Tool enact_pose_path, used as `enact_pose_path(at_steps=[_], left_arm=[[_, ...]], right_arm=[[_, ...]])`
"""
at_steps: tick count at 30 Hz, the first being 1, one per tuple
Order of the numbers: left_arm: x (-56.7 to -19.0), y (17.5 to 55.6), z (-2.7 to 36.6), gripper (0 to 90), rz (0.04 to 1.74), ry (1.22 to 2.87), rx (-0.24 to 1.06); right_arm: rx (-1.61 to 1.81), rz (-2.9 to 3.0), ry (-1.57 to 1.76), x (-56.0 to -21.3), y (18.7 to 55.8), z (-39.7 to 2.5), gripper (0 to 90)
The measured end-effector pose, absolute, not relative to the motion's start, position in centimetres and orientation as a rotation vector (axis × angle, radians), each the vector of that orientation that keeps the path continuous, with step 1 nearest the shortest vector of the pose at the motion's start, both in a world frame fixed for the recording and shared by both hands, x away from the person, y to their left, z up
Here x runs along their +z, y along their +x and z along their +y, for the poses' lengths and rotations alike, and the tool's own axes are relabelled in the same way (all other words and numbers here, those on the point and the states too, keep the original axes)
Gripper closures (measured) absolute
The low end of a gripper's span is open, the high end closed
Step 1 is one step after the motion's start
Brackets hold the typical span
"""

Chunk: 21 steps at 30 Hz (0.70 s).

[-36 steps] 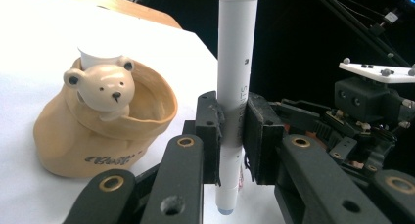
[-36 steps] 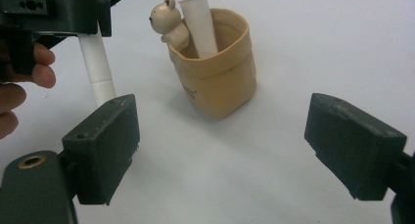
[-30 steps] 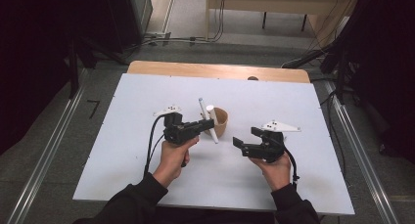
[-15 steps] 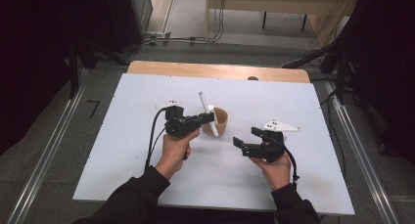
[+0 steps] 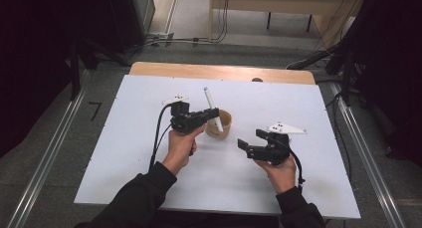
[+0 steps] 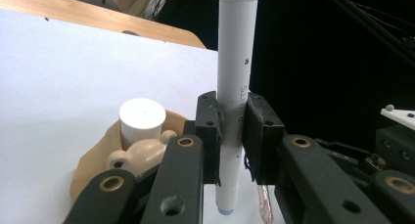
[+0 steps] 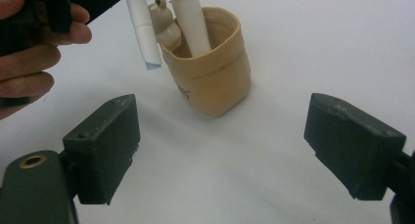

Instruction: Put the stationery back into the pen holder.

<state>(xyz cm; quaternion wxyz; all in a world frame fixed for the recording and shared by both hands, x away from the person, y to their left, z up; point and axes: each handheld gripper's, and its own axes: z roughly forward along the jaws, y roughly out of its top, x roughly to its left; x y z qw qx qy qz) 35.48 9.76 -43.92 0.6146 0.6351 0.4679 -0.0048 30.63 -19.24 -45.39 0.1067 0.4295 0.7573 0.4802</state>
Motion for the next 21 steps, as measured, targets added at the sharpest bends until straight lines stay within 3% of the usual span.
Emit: enact_pose_path(at_steps=[21], left_arm=[[-43.9, 37.6, 8.8, 78.7, 1.091, 1.479, 0.046]], right_arm=[[1.429, 2.224, 1.278, -45.4, 30.7, -19.4, 12.2]])
